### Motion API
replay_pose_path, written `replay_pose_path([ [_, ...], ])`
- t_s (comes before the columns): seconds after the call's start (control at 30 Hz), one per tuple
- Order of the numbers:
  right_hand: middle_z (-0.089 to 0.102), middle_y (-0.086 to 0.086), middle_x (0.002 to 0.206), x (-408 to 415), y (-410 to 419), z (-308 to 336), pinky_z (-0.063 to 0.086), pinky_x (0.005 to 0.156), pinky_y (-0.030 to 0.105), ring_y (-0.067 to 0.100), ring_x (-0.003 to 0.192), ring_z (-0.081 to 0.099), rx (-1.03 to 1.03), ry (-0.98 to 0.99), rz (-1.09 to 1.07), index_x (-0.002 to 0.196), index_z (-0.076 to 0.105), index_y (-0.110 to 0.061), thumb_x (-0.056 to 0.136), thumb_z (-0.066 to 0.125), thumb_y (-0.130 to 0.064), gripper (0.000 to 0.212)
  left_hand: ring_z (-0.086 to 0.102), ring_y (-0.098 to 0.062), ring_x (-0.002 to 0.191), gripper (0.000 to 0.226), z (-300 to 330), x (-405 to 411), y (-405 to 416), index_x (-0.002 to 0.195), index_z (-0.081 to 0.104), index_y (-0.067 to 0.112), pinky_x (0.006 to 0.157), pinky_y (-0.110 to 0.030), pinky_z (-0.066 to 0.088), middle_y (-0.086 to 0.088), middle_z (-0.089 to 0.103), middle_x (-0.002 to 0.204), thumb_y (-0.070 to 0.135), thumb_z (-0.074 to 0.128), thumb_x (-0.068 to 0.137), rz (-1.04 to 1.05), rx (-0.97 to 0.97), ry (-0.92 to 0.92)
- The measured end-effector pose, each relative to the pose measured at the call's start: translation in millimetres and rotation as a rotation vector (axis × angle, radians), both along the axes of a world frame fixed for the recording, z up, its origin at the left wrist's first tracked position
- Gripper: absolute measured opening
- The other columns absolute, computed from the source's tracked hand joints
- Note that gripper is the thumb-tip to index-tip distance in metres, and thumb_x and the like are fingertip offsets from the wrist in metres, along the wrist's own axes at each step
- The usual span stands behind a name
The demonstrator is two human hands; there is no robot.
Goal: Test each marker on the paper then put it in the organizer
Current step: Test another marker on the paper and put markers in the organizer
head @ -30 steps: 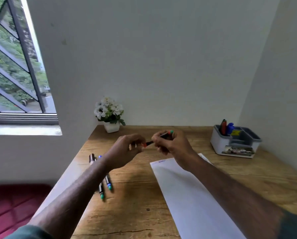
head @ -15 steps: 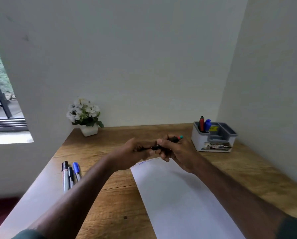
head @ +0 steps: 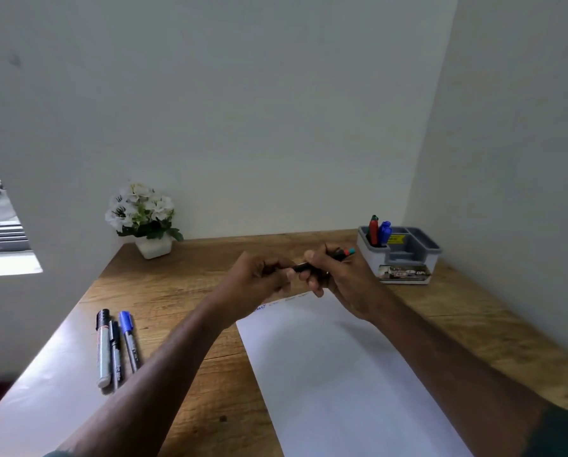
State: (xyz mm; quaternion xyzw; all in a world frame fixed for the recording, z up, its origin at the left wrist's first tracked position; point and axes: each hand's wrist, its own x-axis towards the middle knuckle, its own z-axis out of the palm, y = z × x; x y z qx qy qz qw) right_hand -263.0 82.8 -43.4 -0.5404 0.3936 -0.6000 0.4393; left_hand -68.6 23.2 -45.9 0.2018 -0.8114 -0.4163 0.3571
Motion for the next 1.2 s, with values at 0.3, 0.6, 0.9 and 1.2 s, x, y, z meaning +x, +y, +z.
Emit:
replay_pose_path([
  [0.3,0.066,0.021,0.070,-10,5,-5,0.048,0.048,0.031,0.021,0.050,0.058,-0.004,0.003,0.046,0.065,0.065,-0.008,0.092,0.064,-0.012,0.027,0.038,-0.006,0.061,0.023,-2,7,-2,0.110,0.074,0.012,0.062,-0.027,0.032,0.017,0.045,0.064,0.009,0.052,0.103,-0.150,-0.081,-0.135],
  [0.6,0.057,0.011,0.053,-47,2,-16,0.040,0.048,0.027,0.016,0.043,0.050,-0.014,-0.024,-0.148,0.069,0.051,0.001,0.082,0.076,-0.003,0.028,0.060,-0.013,0.070,0.021,-13,10,-19,0.116,0.071,0.015,0.071,-0.025,0.048,-0.002,0.072,0.085,0.017,0.062,0.098,0.261,-0.105,-0.234],
  [0.9,0.075,0.015,0.077,-15,-3,-34,0.040,0.050,0.030,0.024,0.056,0.064,0.125,0.143,-0.302,0.097,0.075,-0.007,0.102,0.049,-0.008,0.026,0.059,-0.006,0.104,0.051,-16,8,-21,0.123,0.070,0.030,0.077,-0.017,0.046,0.014,0.065,0.120,0.049,0.079,0.077,0.208,-0.164,-0.581],
  [1.2,0.060,-0.004,0.055,-16,-7,-30,0.043,0.054,0.023,0.007,0.058,0.055,0.102,0.507,-0.439,0.059,0.064,-0.004,0.076,0.067,0.005,0.019,0.060,-0.007,0.103,0.063,-24,7,-26,0.132,0.063,0.032,0.076,-0.016,0.048,0.008,0.065,0.127,0.051,0.080,0.075,0.103,-0.132,-0.705],
])
